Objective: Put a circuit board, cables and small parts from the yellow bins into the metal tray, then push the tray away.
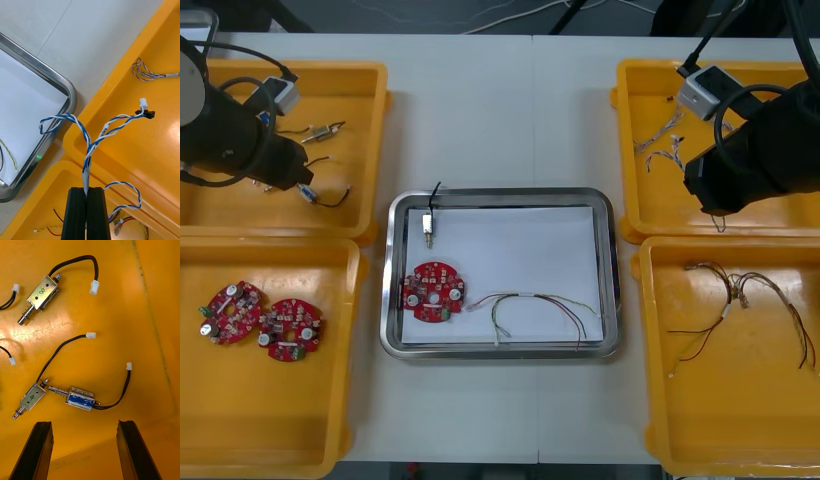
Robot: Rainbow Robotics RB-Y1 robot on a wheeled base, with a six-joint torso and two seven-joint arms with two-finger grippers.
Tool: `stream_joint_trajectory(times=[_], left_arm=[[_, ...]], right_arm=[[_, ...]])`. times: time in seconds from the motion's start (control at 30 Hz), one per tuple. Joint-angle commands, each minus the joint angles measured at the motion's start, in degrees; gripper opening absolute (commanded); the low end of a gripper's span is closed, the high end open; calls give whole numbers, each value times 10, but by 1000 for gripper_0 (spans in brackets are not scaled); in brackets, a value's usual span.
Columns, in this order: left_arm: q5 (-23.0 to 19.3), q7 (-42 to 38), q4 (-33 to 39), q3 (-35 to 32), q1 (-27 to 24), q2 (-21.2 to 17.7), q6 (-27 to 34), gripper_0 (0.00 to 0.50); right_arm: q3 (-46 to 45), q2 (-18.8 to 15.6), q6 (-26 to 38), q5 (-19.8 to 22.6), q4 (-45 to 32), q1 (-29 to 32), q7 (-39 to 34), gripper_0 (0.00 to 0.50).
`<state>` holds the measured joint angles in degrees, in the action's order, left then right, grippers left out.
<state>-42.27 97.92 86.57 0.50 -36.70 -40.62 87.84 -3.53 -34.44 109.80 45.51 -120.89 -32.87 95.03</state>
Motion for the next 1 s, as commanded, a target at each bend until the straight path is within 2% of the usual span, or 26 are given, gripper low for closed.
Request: stream_joint_trajectory(times=[0.03, 0.27, 0.43, 0.87, 1.0], left_arm=[[3, 78, 19, -16, 8, 1, 7, 500], [12, 30, 14, -40, 23, -4, 14, 500], [16, 18, 14, -40, 27, -17, 15, 500], [13, 14, 15, -66, 43, -21, 22, 500], [10, -29, 15, -70, 44, -20, 26, 500]], right_arm=[[32, 27, 2, -30, -32, 4, 6, 0], [128, 30, 2, -87, -69, 4, -12, 0], [171, 30, -3, -91, -69, 2, -16, 0], [319, 31, -87, -125, -46, -44, -13, 0], [353, 33, -134, -125, -17, -58, -6, 0]])
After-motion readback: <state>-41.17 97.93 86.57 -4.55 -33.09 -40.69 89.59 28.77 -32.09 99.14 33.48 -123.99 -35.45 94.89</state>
